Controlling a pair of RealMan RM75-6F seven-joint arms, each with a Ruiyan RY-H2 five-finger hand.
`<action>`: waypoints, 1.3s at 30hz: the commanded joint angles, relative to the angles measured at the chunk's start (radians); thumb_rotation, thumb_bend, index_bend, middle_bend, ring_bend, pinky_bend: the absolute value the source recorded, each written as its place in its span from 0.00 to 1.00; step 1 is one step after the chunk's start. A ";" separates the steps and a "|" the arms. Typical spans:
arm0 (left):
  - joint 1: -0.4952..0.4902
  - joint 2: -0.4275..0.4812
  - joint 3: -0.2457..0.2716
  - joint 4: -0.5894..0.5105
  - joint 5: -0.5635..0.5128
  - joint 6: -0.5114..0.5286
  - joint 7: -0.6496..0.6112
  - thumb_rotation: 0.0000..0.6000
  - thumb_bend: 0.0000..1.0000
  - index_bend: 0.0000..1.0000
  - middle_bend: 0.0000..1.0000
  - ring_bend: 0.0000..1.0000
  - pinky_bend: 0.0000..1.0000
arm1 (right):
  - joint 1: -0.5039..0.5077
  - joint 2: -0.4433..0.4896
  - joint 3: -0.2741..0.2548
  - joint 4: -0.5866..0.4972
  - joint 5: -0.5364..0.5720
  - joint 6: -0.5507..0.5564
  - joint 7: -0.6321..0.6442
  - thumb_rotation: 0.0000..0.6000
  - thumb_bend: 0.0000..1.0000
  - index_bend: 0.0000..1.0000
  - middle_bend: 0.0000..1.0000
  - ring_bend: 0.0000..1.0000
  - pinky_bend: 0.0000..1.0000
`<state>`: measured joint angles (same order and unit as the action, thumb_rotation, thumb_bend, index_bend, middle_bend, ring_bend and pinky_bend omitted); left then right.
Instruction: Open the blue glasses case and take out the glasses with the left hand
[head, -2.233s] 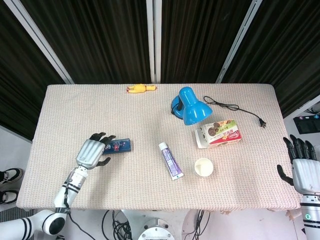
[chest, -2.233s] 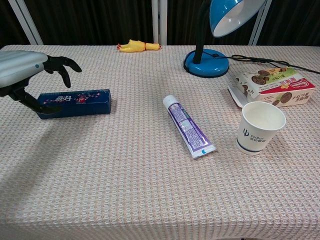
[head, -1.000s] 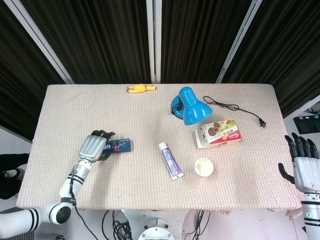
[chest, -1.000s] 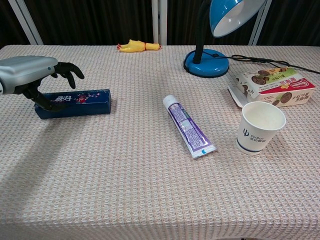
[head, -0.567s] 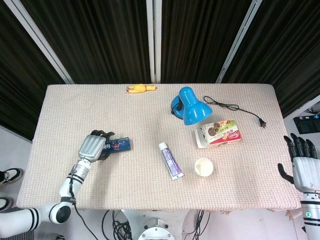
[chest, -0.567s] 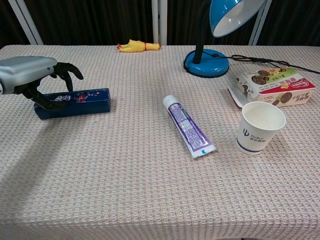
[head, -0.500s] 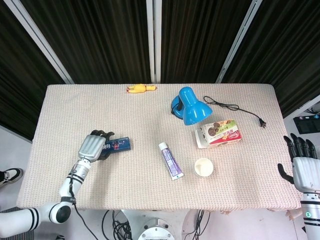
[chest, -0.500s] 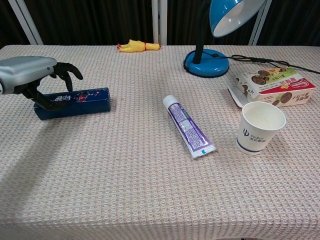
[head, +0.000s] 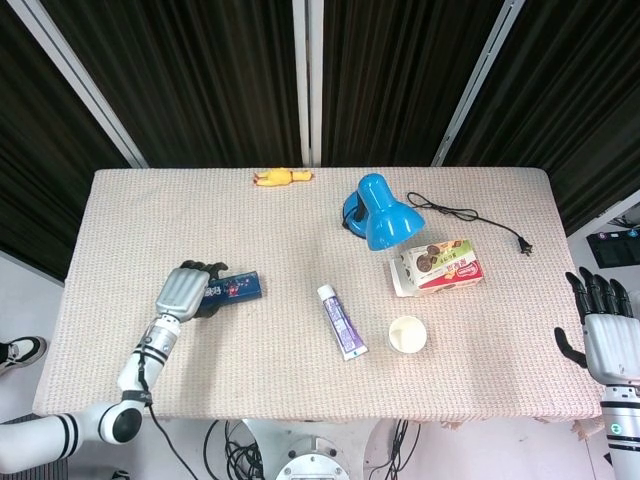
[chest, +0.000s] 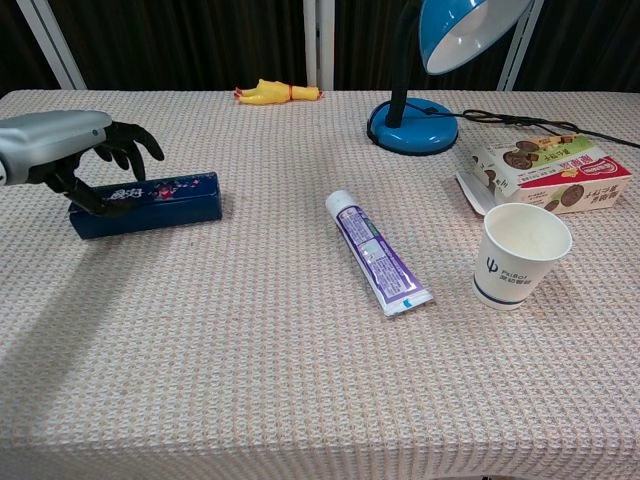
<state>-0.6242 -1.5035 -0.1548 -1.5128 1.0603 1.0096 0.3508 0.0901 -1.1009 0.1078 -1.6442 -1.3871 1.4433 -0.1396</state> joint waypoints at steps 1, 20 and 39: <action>0.000 0.004 -0.007 0.004 0.006 -0.009 -0.036 1.00 0.46 0.25 0.57 0.29 0.26 | 0.000 0.000 0.000 0.000 0.001 0.000 0.000 1.00 0.31 0.00 0.00 0.00 0.00; -0.012 0.053 -0.056 -0.027 -0.106 -0.127 -0.208 1.00 0.52 0.28 0.65 0.35 0.30 | 0.003 -0.005 0.000 0.005 -0.006 0.005 -0.002 1.00 0.31 0.00 0.00 0.00 0.00; -0.065 0.066 -0.071 0.042 -0.213 -0.200 -0.259 1.00 0.53 0.24 0.37 0.20 0.33 | 0.015 -0.009 -0.003 -0.003 -0.003 -0.014 -0.030 1.00 0.31 0.00 0.00 0.00 0.00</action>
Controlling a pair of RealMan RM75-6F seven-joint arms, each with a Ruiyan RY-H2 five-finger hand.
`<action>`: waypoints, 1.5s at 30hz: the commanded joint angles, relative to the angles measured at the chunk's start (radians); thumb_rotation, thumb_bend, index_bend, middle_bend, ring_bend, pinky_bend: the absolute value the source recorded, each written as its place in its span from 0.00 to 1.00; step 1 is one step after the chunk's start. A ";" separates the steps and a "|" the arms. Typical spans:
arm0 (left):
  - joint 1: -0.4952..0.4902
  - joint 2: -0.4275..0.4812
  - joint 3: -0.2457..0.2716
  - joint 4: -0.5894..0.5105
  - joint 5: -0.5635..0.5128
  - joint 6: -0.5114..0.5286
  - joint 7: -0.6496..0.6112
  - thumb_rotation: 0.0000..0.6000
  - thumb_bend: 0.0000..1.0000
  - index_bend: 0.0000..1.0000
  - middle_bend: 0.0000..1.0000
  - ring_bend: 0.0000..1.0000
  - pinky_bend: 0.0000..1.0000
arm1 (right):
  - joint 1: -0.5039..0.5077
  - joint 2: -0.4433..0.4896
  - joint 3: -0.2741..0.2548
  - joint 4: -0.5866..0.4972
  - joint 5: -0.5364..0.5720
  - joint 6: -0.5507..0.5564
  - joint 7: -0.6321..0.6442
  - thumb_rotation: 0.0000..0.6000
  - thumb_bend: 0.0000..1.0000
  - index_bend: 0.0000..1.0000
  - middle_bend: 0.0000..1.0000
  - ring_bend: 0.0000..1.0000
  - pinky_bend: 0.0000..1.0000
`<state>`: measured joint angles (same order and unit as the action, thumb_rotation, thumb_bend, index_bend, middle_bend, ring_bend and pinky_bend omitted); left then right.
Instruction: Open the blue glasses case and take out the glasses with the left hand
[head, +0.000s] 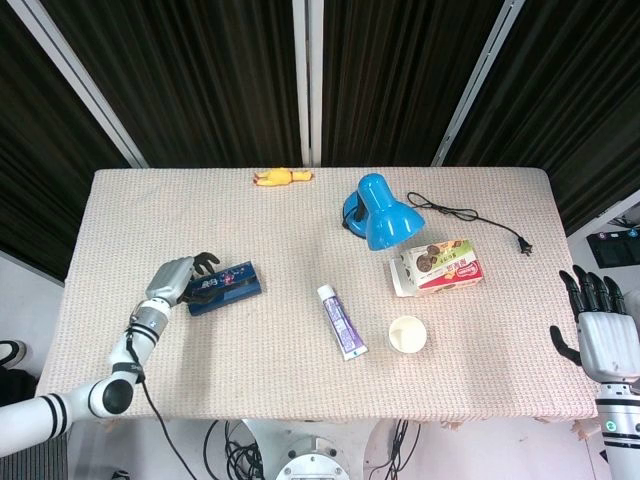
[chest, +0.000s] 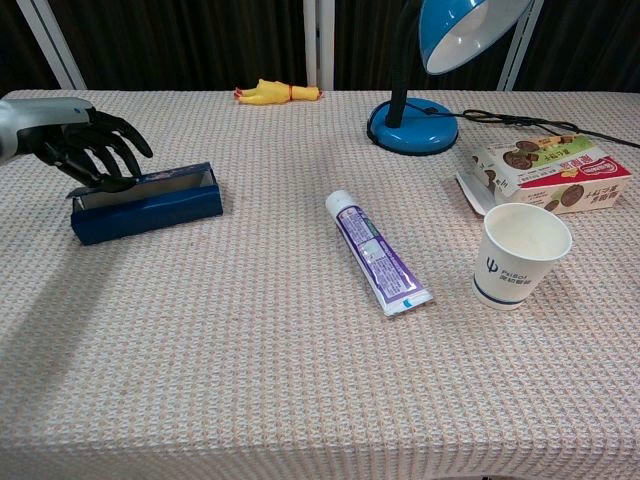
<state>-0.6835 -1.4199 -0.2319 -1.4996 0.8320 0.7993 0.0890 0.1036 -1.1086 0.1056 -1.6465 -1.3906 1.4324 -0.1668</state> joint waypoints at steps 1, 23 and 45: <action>-0.009 -0.027 0.007 0.048 0.019 0.013 0.003 1.00 0.53 0.22 0.29 0.14 0.29 | 0.004 -0.002 -0.001 -0.002 0.000 -0.006 -0.006 1.00 0.31 0.00 0.00 0.00 0.00; 0.018 -0.246 0.030 0.432 0.369 0.367 -0.120 1.00 0.42 0.02 0.02 0.00 0.10 | 0.019 -0.020 -0.002 0.012 0.016 -0.029 -0.014 1.00 0.31 0.00 0.00 0.00 0.00; 0.147 0.049 0.249 0.085 0.583 0.302 -0.161 1.00 0.46 0.10 0.29 0.09 0.21 | 0.004 -0.011 -0.010 0.021 -0.009 -0.003 0.029 1.00 0.31 0.00 0.00 0.00 0.00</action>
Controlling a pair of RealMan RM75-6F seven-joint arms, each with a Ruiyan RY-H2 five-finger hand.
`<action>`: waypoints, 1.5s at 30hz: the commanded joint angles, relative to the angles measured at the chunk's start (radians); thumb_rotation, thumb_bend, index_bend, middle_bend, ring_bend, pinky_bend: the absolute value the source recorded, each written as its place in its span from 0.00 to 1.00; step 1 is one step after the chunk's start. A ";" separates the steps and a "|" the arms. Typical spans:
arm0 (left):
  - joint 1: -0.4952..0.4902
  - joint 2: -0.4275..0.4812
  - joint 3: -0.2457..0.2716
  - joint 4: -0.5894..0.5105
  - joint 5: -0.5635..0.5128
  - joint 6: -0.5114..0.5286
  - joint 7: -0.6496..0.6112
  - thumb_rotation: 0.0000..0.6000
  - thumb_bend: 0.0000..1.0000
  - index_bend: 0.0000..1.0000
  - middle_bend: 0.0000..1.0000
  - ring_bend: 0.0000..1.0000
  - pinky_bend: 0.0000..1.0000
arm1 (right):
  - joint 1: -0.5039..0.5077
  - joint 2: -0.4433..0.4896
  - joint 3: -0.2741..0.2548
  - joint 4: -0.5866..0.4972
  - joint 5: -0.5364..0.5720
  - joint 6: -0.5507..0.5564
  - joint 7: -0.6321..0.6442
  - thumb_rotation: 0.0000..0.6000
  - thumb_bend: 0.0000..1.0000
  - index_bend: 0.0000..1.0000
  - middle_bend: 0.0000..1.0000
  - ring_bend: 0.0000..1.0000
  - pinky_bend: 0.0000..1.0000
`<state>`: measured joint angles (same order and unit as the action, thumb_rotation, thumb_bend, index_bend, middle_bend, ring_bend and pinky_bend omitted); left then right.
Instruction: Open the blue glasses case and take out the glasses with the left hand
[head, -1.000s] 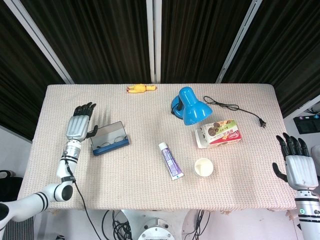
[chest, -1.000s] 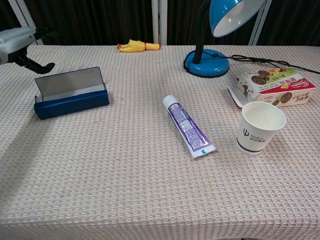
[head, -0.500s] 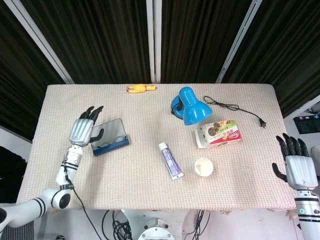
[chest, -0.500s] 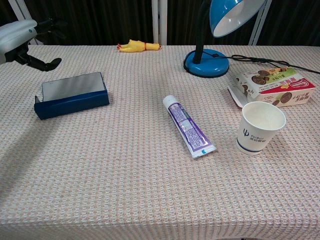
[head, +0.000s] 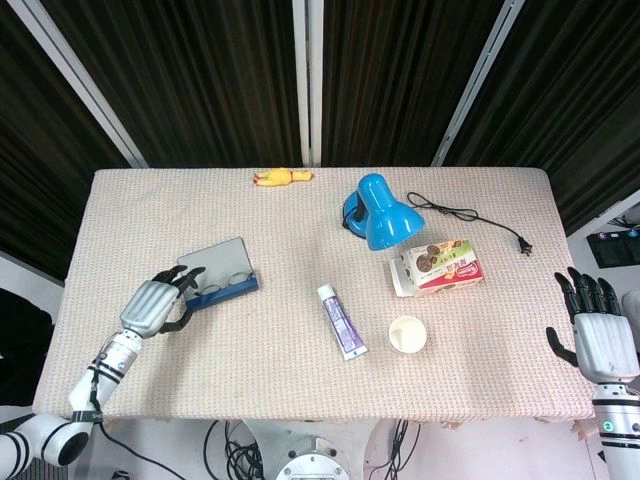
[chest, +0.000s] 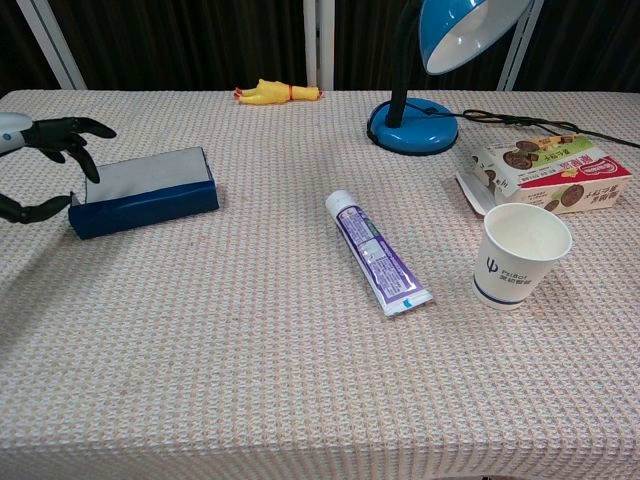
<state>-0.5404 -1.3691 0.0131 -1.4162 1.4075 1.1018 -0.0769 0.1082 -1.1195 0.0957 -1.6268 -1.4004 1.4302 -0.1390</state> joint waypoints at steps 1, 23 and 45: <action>0.006 -0.006 0.006 0.007 0.011 -0.003 0.007 1.00 0.46 0.10 0.29 0.09 0.21 | -0.001 -0.001 -0.001 0.002 0.001 -0.002 0.003 1.00 0.31 0.00 0.00 0.00 0.00; 0.051 0.033 0.045 -0.158 0.034 -0.022 0.118 1.00 0.46 0.10 0.35 0.06 0.17 | -0.002 0.003 -0.002 0.008 -0.010 0.002 0.029 1.00 0.31 0.00 0.00 0.00 0.00; -0.067 -0.045 -0.056 -0.140 0.194 -0.030 0.027 1.00 0.48 0.10 0.34 0.06 0.16 | -0.008 -0.003 -0.008 0.017 -0.017 0.005 0.036 1.00 0.31 0.00 0.00 0.00 0.00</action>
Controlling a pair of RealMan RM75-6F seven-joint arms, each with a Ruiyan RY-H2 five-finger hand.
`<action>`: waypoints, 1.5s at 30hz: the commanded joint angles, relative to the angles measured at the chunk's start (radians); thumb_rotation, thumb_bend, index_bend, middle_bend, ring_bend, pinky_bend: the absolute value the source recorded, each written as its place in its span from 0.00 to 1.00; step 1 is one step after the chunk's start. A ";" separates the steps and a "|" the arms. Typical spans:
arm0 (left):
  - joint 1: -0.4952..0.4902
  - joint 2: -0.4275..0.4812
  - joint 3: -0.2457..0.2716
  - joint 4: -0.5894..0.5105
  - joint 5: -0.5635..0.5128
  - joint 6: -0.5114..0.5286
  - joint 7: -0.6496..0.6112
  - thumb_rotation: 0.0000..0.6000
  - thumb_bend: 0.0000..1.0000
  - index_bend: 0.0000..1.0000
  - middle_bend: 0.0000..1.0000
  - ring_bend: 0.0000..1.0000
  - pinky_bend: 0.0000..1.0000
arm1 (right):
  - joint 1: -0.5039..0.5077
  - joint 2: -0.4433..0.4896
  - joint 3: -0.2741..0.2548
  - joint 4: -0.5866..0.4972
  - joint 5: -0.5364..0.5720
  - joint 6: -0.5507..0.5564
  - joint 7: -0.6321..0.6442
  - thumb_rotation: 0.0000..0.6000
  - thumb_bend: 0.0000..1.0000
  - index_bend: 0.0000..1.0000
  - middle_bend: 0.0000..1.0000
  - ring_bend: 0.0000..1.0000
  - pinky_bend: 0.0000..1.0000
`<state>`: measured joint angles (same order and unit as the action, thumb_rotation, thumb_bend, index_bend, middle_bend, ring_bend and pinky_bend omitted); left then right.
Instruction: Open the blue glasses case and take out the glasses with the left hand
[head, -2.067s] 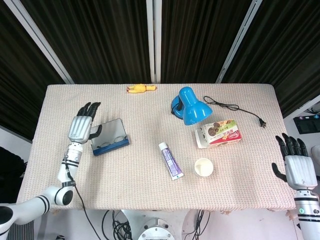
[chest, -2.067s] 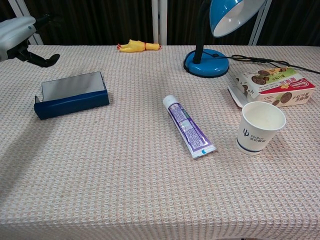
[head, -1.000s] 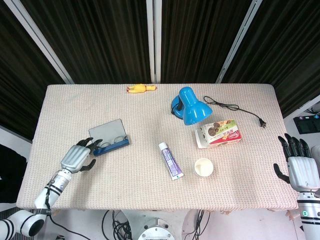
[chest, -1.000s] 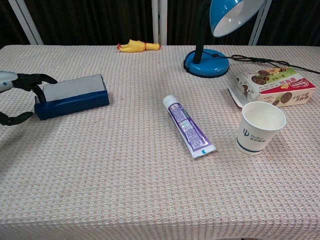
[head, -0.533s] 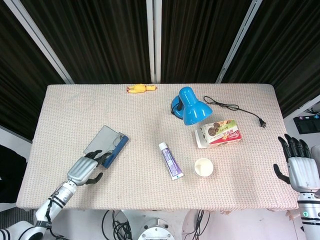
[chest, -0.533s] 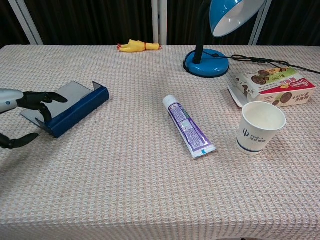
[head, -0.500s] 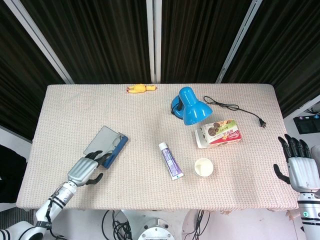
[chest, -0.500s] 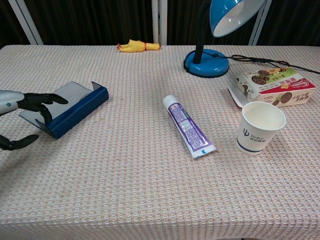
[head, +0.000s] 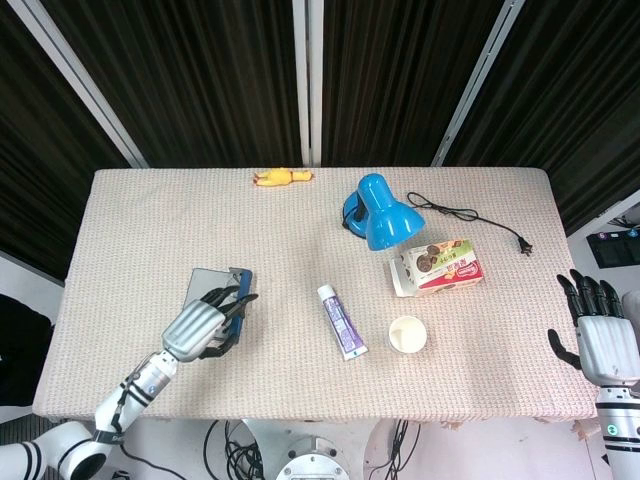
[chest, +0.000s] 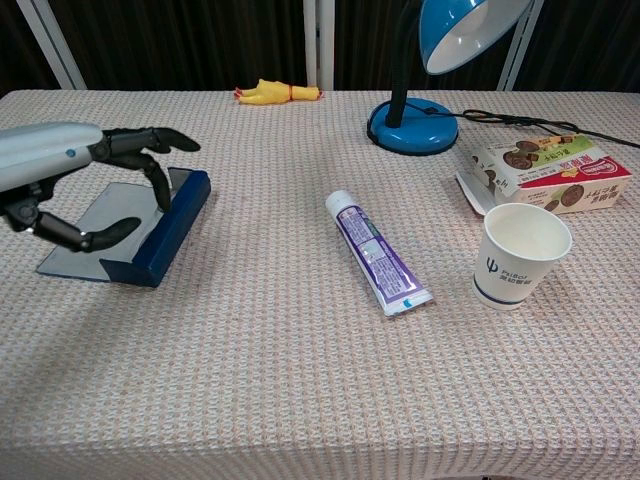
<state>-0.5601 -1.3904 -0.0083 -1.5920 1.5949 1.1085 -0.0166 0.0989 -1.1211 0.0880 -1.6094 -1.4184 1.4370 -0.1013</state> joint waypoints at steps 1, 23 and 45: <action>-0.070 -0.039 -0.052 0.061 -0.005 -0.062 -0.039 1.00 0.48 0.10 0.33 0.05 0.16 | 0.002 -0.004 0.000 -0.001 0.001 -0.003 -0.004 1.00 0.31 0.00 0.00 0.00 0.00; -0.200 -0.148 -0.128 0.252 -0.277 -0.294 0.105 1.00 0.48 0.08 0.30 0.00 0.11 | 0.010 -0.004 -0.001 0.027 0.005 -0.027 0.014 1.00 0.31 0.00 0.00 0.00 0.00; -0.208 -0.016 -0.118 0.093 -0.545 -0.320 0.339 1.00 0.52 0.11 0.35 0.00 0.11 | 0.023 -0.012 -0.001 0.003 -0.009 -0.027 -0.023 1.00 0.31 0.00 0.00 0.00 0.00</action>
<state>-0.7660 -1.4226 -0.1314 -1.4854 1.0697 0.7969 0.3070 0.1219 -1.1328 0.0873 -1.6067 -1.4272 1.4098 -0.1242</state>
